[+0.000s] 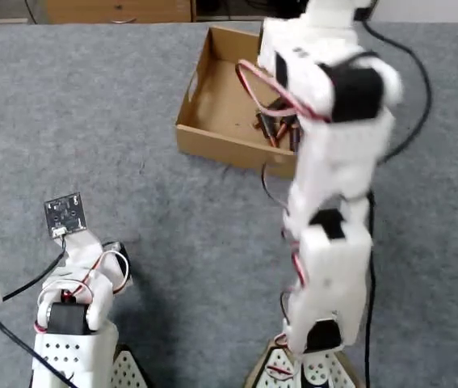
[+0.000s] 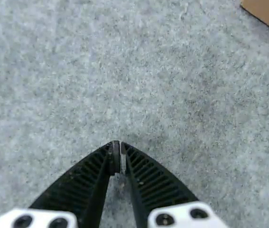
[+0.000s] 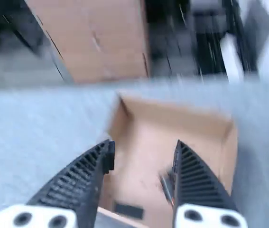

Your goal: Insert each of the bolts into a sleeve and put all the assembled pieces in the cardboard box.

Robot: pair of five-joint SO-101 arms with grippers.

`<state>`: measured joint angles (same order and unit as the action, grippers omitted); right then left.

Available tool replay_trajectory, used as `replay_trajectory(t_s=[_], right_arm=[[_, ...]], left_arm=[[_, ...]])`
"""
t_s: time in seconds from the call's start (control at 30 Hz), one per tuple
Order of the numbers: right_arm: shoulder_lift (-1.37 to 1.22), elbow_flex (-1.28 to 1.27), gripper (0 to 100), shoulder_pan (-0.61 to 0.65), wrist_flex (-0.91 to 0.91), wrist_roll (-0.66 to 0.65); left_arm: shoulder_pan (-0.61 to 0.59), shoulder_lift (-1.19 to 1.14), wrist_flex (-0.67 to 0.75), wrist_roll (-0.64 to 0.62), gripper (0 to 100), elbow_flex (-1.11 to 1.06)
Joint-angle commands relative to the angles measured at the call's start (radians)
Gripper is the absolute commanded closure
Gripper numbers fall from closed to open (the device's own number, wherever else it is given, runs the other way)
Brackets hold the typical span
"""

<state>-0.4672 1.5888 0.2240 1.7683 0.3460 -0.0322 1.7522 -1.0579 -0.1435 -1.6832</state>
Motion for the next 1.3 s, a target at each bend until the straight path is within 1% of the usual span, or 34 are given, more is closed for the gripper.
replay_trajectory(t_s=[0.0, 0.17, 0.3, 0.37, 0.47, 0.53, 0.63, 0.77, 0.87, 0.97, 1.13, 1.27], right_arm=[[0.295, -0.119, 80.7, 0.05, 0.021, 0.005], [0.668, -0.527, 80.7, 0.058, 0.02, 0.005], [0.955, -0.921, 80.7, 0.056, 0.02, 0.005], [1.082, -1.129, 80.7, 0.056, 0.008, 0.003], [1.25, -1.468, 80.7, 0.054, -0.064, 0.003], [1.356, -1.692, 80.7, 0.054, -0.152, 0.003], [1.503, -2.029, 80.7, 0.054, -0.341, 0.002], [1.678, -2.465, 80.7, 0.054, -0.638, -0.006], [1.779, -2.743, 80.7, 0.054, -0.835, -0.077], [1.87, -2.922, 80.7, 0.054, -0.937, -0.132], [1.971, -3.102, 80.7, 0.047, -0.957, -0.146], [2.045, -3.16, 80.7, -0.01, -0.962, -0.146]], left_arm=[[-0.008, 0.016, -0.002, -0.002, 98, -0.011], [-0.011, 0.018, -0.005, -0.048, 98, -0.011], [-0.008, 0.018, -0.003, -0.044, 98, 0.002], [0.0, 0.018, -0.005, -0.048, 98, 0.046], [0.0, 0.019, -0.005, -0.041, 98, 0.146], [0.0, 0.019, -0.012, -0.041, 98, 0.203], [0.002, 0.019, -0.054, -0.04, 98, 0.252], [-0.002, 0.05, -0.069, -0.02, 98, 0.218], [-0.002, 0.084, -0.061, 0.018, 98, 0.167], [-0.011, 0.076, -0.035, 0.018, 98, 0.157], [0.025, 0.077, 0.049, 0.017, 98, 0.12], [0.078, 0.077, 0.071, 0.008, 98, 0.087]])
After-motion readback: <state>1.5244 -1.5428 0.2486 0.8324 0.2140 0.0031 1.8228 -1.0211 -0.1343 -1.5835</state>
